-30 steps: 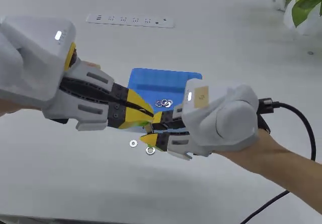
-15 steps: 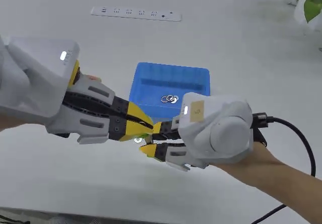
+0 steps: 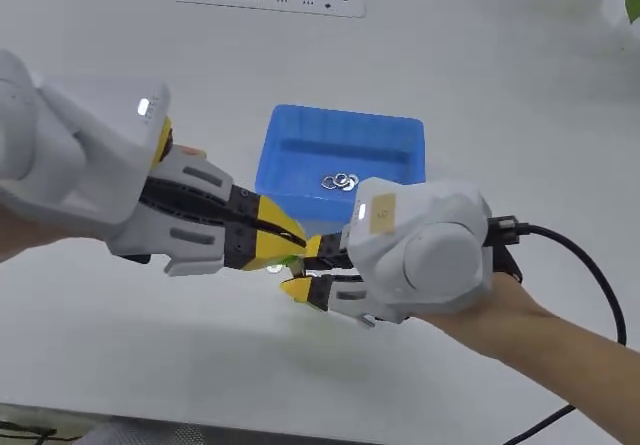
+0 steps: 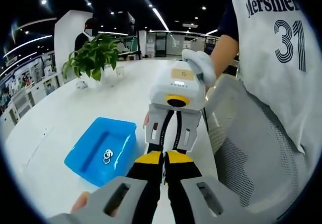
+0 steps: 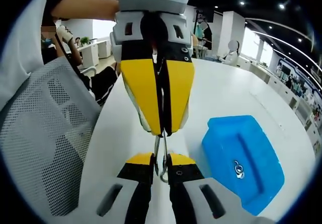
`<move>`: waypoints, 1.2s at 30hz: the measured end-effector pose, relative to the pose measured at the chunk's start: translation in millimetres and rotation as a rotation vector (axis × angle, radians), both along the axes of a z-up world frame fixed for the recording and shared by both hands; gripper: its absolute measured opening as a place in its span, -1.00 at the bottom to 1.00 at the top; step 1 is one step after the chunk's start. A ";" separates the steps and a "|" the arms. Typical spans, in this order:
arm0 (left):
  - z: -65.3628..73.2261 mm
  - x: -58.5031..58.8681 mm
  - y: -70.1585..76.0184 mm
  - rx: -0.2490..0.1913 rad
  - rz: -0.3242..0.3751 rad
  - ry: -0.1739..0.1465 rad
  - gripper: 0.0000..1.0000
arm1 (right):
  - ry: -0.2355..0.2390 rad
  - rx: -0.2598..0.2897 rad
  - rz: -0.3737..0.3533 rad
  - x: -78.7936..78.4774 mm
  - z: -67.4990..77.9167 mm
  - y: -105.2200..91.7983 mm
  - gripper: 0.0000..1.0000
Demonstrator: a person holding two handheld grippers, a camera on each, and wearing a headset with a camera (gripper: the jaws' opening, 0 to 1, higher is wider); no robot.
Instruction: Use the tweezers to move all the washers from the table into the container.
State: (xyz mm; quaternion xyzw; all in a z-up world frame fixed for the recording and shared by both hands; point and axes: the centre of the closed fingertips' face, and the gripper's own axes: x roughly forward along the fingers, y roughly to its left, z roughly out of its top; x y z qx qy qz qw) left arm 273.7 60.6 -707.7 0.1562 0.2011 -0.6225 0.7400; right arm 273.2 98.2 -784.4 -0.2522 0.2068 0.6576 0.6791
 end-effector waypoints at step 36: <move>-5.6 1.2 -4.1 -0.001 -0.014 0.023 -0.90 | 0.018 0.002 -0.020 0.9 -4.9 -5.0 -0.79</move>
